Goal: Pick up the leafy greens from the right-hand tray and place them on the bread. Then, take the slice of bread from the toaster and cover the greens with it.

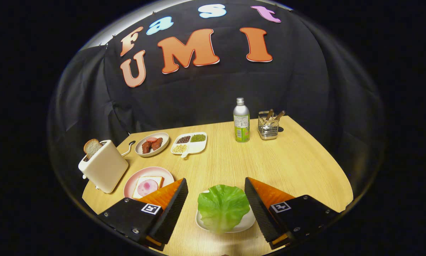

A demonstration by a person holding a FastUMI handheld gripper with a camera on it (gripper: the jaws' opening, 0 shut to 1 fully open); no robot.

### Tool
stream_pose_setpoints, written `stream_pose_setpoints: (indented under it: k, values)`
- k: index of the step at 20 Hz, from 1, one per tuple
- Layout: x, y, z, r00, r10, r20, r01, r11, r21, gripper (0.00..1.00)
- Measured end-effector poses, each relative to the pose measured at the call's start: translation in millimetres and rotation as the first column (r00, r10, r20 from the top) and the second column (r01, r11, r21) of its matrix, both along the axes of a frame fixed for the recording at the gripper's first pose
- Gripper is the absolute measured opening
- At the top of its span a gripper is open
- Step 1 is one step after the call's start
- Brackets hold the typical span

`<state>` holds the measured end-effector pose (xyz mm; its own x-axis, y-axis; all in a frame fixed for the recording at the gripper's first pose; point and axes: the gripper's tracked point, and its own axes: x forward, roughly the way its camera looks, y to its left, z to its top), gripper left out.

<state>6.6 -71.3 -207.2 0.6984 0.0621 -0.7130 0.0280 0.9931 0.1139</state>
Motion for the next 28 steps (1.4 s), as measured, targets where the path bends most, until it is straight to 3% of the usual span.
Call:
stream_pose_setpoints:
  k: [5, 12, 16, 20, 24, 26, 28]
  values:
    - [-15, 2, -46, 0.988, 0.045, -0.149, -0.053, 0.997, -0.051, 0.95]
    - [-37, 9, -96, 0.942, 0.104, -0.319, -0.145, 0.984, -0.107, 0.93]
    - [-38, 5, -112, 0.929, 0.093, -0.358, -0.152, 0.979, -0.139, 0.93]
    - [-37, 6, -122, 0.924, 0.073, -0.375, -0.130, 0.983, -0.129, 0.87]
    - [-35, 8, -122, 0.931, 0.094, -0.352, -0.148, 0.981, -0.128, 0.75]
    - [-33, 8, -122, 0.935, 0.093, -0.343, -0.145, 0.981, -0.130, 0.61]
    - [-32, 5, -122, 0.936, 0.074, -0.343, -0.125, 0.984, -0.128, 0.40]
